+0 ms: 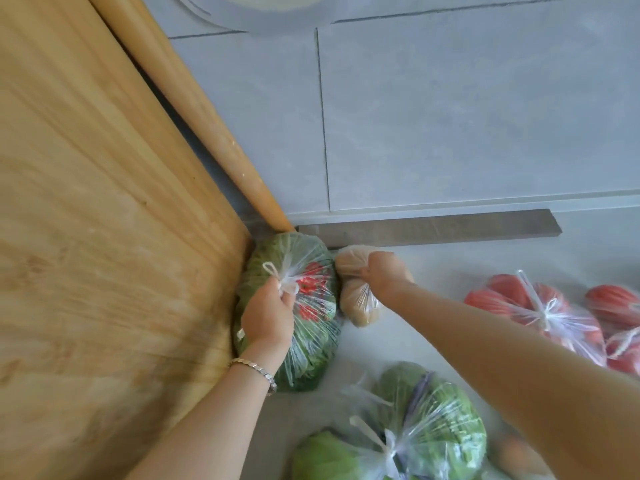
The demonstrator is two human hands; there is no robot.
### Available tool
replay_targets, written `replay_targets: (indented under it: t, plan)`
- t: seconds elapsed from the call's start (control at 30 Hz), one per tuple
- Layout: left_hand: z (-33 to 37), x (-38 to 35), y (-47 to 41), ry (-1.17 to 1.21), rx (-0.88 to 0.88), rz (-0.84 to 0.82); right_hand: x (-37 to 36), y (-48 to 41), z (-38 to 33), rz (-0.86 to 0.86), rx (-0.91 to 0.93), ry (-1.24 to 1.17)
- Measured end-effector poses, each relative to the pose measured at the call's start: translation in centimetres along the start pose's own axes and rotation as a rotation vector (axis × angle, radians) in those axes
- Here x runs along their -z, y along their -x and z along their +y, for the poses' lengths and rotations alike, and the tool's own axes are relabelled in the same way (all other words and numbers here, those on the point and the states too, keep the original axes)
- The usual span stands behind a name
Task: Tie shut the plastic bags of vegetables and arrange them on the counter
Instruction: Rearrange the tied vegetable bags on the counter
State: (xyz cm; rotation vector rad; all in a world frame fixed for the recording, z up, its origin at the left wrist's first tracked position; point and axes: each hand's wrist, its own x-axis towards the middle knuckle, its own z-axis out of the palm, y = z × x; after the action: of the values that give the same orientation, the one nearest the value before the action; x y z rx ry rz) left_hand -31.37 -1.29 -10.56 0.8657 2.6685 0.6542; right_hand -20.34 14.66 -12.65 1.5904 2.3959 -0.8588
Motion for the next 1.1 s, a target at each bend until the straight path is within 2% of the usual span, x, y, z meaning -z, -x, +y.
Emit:
replay_targets:
  t: [0.1,0.23,0.33,0.4,0.47,0.5,0.57,0.6,0.63,0.7,0.8,0.87,0.93,1.0,1.1]
  plan:
    - [-0.2,-0.3,-0.3,-0.008,0.013,-0.027,-0.4,-0.9,-0.9,0.059,-0.071,-0.049]
    - [0.0,-0.7,-0.2,-0.047,0.045,-0.085,-0.1,-1.2,-1.2,0.085,0.015,0.001]
    - [0.6,-0.5,1.1,-0.247,-0.027,-0.068,0.5,0.1,-0.9,0.076,0.090,-0.096]
    - [1.9,0.2,3.0,-0.287,-0.119,-0.110,1.3,2.5,0.1,0.048,0.167,-0.138]
    - [3.5,1.0,5.5,-0.248,-0.231,-0.279,2.1,5.6,1.8,0.000,0.260,-0.124]
    - [4.5,1.5,7.4,-0.216,-0.256,-0.431,2.6,7.5,3.1,-0.034,0.287,-0.094]
    - [6.1,2.2,11.4,-0.192,-0.246,-0.708,3.6,11.1,5.9,-0.106,0.291,0.062]
    - [6.4,2.3,13.3,-0.240,-0.252,-0.768,4.0,12.9,7.3,-0.151,0.280,0.170]
    - [6.5,2.2,14.9,-0.322,-0.268,-0.780,4.4,14.5,8.7,-0.212,0.268,0.267]
    - [6.3,1.5,17.3,-0.484,-0.336,-0.692,5.0,17.4,12.2,-0.378,0.235,0.382]
    - [6.3,0.0,18.7,-0.509,-0.353,-0.554,4.3,20.5,17.6,-0.577,0.269,0.524]
    - [6.2,-0.4,18.5,-0.425,-0.298,-0.600,3.1,21.2,19.7,-0.582,0.384,0.670]
    - [6.0,-0.1,18.4,-0.274,-0.214,-0.637,1.9,21.8,20.4,-0.500,0.443,0.685]
    - [6.0,0.5,18.4,-0.040,-0.059,-0.608,0.9,22.2,20.7,-0.427,0.423,0.607]
    - [6.0,0.5,19.5,0.189,0.090,-0.441,0.7,23.1,20.1,-0.446,0.314,0.403]
